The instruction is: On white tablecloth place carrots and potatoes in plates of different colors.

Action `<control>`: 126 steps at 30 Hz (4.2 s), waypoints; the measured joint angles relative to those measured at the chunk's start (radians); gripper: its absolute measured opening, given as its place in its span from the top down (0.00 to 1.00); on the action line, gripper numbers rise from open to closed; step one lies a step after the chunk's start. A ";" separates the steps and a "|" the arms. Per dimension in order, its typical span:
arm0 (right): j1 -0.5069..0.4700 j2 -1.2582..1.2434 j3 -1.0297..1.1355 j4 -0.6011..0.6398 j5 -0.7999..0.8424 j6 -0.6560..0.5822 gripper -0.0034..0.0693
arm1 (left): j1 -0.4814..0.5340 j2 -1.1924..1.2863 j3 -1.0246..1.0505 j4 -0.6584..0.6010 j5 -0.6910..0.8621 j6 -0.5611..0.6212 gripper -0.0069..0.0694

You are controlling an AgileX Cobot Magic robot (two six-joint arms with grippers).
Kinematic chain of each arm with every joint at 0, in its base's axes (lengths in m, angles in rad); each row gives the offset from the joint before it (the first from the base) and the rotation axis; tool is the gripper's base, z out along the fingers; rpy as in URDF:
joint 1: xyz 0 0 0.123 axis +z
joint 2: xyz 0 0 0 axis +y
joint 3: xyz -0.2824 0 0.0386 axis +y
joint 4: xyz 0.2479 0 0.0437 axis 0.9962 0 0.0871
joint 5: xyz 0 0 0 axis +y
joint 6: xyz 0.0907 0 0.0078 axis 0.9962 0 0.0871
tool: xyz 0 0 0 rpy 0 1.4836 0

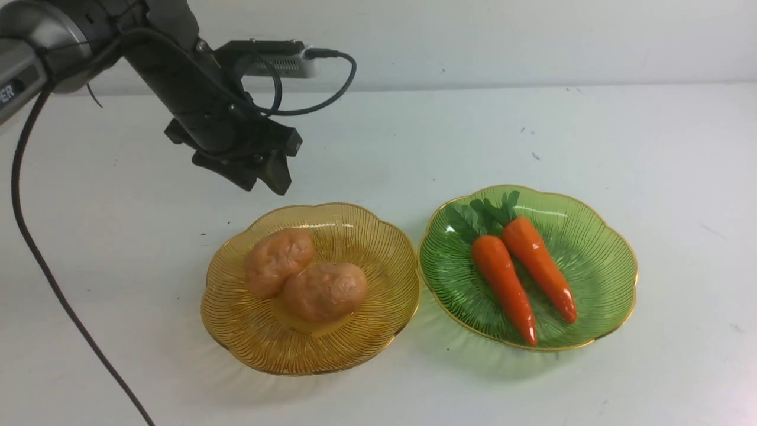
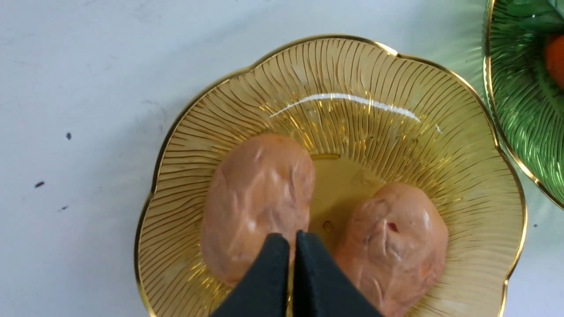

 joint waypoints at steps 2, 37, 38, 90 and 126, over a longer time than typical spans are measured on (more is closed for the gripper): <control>0.000 -0.011 0.048 0.008 -0.066 0.001 0.97 | 0.000 -0.002 0.000 0.000 0.002 0.006 0.91; 0.000 -0.012 0.219 0.048 -0.367 0.004 0.97 | 0.000 -0.002 0.000 0.005 0.003 0.045 0.91; 0.000 -0.012 0.229 0.048 -0.369 0.004 0.97 | 0.000 -0.002 0.000 0.006 0.003 0.047 0.91; -0.171 -0.103 0.524 -0.066 -0.351 -0.005 0.97 | 0.000 -1.865 1.426 -0.181 -0.615 0.014 0.91; -0.171 -0.103 0.524 -0.067 -0.351 -0.005 0.97 | 0.047 -1.971 1.881 0.343 -0.888 -0.284 0.91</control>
